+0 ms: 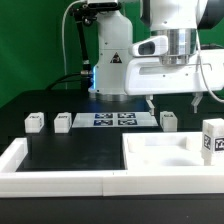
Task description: Assemble square table
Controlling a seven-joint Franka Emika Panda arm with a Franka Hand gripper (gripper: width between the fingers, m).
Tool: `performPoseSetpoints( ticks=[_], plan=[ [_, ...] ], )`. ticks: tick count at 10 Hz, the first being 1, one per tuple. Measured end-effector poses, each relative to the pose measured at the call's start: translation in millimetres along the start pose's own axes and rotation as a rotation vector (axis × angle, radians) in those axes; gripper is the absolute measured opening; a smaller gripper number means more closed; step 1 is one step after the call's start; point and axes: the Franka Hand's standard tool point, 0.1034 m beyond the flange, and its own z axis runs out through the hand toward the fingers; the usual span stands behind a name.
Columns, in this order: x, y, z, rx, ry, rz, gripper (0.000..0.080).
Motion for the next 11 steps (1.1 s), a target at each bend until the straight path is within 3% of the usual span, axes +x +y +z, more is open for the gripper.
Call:
performPoseSetpoints(
  ticks=[4,11],
  plan=[
    [-30.6,-6.7,5.6,-0.004,-0.016,-0.025,0.0649],
    [-40.9,-7.0,10.1,-0.003,-0.067,-0.023,0.0649]
  ],
)
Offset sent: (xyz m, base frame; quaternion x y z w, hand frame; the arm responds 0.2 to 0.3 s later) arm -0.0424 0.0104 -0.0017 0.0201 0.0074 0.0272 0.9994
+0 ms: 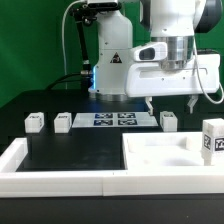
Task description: Assemble square table
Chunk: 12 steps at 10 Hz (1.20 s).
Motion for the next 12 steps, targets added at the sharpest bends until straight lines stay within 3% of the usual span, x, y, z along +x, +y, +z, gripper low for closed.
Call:
performPoseSetpoints(
  ticks=[1,2,6,8,9,11,12],
  plan=[
    [-6.3,-5.3,0.9,0.017,-0.114,0.013,0.0649],
    [0.6,-5.3,-0.7,0.018,-0.101,0.014,0.0649],
    [-3.8,-5.9,0.6,0.019,-0.121,0.015,0.0649],
    [-10.0,-11.4,-1.7,0.042,-0.285,0.024,0.0649],
    [-3.7,-11.5,-0.7,0.045,-0.313,0.028,0.0649],
    [-10.2,-7.1,0.4,0.054,-0.473,0.040,0.0649],
    [-8.9,0.0,3.0,0.037,-0.547,0.026,0.0649]
  ],
)
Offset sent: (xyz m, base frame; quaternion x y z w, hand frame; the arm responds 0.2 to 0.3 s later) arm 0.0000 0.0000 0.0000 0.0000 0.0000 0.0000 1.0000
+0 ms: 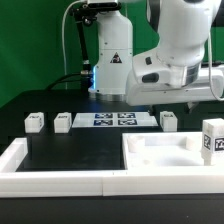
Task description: Assemble square table
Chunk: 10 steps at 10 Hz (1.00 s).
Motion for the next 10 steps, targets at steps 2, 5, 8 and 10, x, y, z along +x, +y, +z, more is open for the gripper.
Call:
performPoseSetpoints(
  ticks=[2,5,8,10],
  plan=[
    [-3.9,11.8,4.2,-0.058,-0.141,-0.006,0.0649],
    [-8.4,12.2,12.6,-0.079,-0.360,0.045,0.0649],
    [-5.9,8.5,11.1,-0.083,-0.371,0.072,0.0649],
    [-5.5,7.9,12.1,-0.084,-0.368,0.080,0.0649]
  ],
)
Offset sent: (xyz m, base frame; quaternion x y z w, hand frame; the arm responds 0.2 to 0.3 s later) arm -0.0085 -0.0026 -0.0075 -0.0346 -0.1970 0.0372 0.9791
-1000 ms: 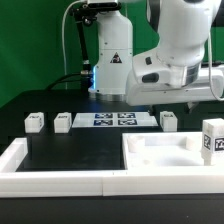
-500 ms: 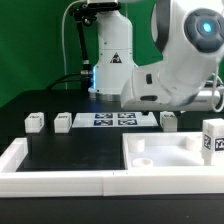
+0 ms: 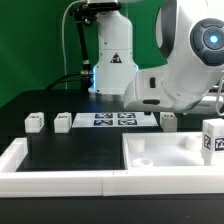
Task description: Assemble square table
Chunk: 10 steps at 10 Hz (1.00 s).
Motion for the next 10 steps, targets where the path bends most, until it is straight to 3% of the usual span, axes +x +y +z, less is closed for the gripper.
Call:
performPoseSetpoints(
  ticks=[6,10],
  plan=[
    [7.8,-11.6,17.9,-0.007,0.048,-0.019,0.0649],
    [6.8,-10.3,22.3,-0.010,0.039,-0.011,0.0626]
  ],
)
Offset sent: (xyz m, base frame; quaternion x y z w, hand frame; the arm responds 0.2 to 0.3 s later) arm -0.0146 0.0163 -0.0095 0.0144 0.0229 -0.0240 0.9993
